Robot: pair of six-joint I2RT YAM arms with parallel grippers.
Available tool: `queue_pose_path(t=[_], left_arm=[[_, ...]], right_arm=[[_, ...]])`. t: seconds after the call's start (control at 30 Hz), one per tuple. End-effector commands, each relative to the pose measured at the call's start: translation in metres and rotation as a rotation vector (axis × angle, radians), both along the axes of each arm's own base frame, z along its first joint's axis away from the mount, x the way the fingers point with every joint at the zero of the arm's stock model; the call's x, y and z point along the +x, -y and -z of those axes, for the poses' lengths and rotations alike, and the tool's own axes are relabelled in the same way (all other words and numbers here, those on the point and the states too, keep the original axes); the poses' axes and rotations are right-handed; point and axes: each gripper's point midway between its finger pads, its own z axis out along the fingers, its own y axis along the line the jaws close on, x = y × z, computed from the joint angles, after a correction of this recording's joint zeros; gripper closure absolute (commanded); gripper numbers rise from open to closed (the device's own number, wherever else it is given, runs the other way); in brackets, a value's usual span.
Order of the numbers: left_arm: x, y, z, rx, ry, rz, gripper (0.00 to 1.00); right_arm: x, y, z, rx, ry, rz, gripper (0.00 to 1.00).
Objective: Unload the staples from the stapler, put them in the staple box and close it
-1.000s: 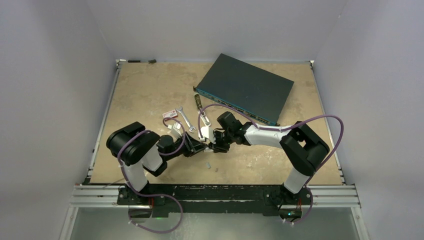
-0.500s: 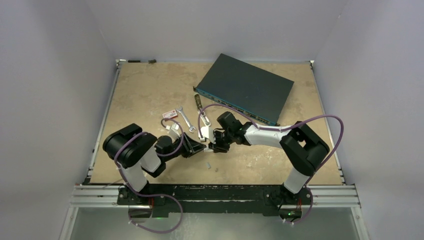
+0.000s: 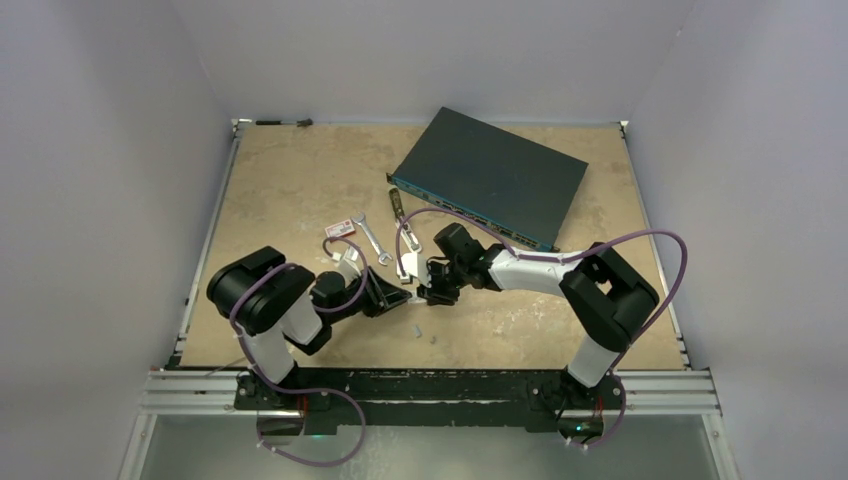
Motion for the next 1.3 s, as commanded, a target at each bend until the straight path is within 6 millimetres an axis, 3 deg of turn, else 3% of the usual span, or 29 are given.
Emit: queue_pose_path(t=[0.0,0.63,1.27], left_arm=[[0.009,0.005,-0.017,-0.053,0.071,0.004,0.69],[0.012,0.014,-0.026,-0.108,0.092,0.032,0.70],[0.002,0.042,-0.035,-0.153,0.110,0.085,0.72]], right_arm=[[0.001,-0.002,-0.001,-0.006,-0.011,-0.015,0.66],[0.001,-0.002,0.000,-0.012,-0.015,-0.017,0.66],[0.002,-0.004,0.000,-0.009,-0.020,-0.016,0.67]])
